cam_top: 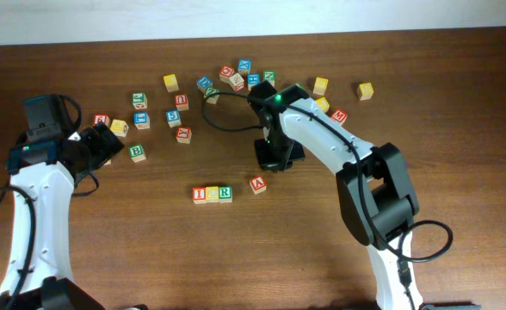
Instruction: Spell out ICRA
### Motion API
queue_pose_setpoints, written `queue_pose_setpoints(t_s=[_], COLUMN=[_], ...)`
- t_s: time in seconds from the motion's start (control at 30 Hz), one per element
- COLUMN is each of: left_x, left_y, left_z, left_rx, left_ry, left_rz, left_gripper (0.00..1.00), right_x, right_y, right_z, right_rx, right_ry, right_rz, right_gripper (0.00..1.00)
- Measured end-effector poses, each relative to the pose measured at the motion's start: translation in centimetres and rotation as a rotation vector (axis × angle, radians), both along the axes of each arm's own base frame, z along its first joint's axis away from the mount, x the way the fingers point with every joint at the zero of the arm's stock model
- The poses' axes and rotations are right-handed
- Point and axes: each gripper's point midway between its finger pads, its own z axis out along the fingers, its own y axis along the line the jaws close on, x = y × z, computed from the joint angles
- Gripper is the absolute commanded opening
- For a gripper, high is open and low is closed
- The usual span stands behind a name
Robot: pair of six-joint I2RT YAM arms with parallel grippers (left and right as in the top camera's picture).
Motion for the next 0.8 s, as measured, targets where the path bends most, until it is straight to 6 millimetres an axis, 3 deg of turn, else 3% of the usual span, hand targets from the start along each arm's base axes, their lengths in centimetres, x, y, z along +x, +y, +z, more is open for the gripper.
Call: queue_pose_setpoints(t_s=[0.2,0.8], left_x=[0.00,0.00], left_y=[0.00,0.00], left_z=[0.00,0.00], left_rx=[0.000,0.000], left_ry=[0.000,0.000], left_rz=[0.000,0.000], left_gripper=[0.99,0.99], right_x=[-0.59,-0.08], right_y=[0.93,0.44], right_z=[0.01,-0.07], right_rx=[0.006,-0.024], right_ry=[0.003,-0.024], right_rz=[0.024,0.030], right_gripper=[0.04,0.04])
